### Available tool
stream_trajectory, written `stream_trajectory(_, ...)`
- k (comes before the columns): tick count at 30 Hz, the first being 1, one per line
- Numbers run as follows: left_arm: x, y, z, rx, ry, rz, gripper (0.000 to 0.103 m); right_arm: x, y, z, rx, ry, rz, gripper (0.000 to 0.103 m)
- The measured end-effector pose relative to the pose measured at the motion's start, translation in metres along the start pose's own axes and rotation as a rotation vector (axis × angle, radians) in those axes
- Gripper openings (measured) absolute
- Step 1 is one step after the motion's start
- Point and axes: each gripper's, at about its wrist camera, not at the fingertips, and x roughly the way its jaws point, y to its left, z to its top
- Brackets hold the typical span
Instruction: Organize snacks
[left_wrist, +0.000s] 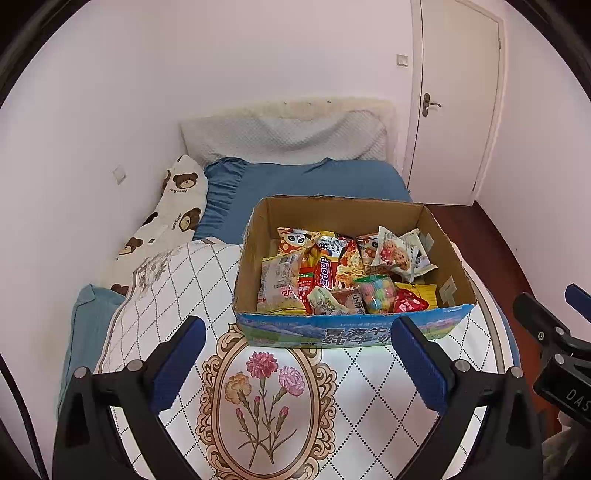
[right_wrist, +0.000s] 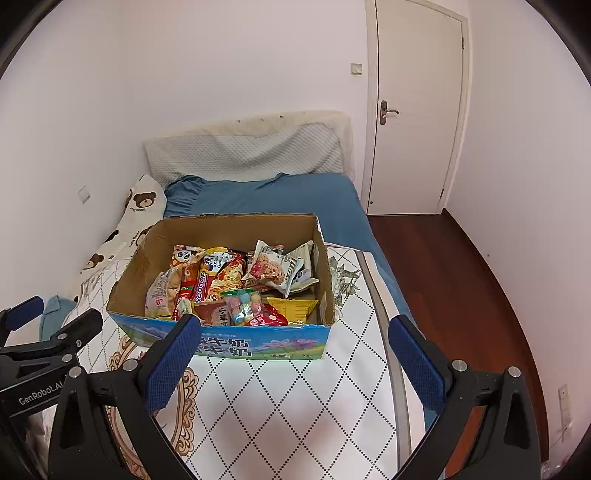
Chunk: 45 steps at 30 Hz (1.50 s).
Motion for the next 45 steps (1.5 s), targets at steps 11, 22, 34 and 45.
stream_trajectory(11,-0.003,0.000,0.002,0.000,-0.004,-0.007,0.103,-0.006,-0.001,0.003,0.001,-0.007,0.011,0.103)
stream_trajectory(22,-0.006,-0.003,0.005,0.009,-0.020,-0.004,0.103,-0.008,-0.003,0.005,0.005,-0.014,0.020,0.103)
stream_trajectory(34,-0.012,-0.004,0.006,0.013,-0.036,-0.006,0.103,-0.010,-0.004,0.007,0.009,-0.013,0.019,0.103)
stream_trajectory(45,-0.017,-0.004,0.007,0.018,-0.044,-0.003,0.103,-0.009,-0.007,0.006,0.016,-0.009,0.019,0.103)
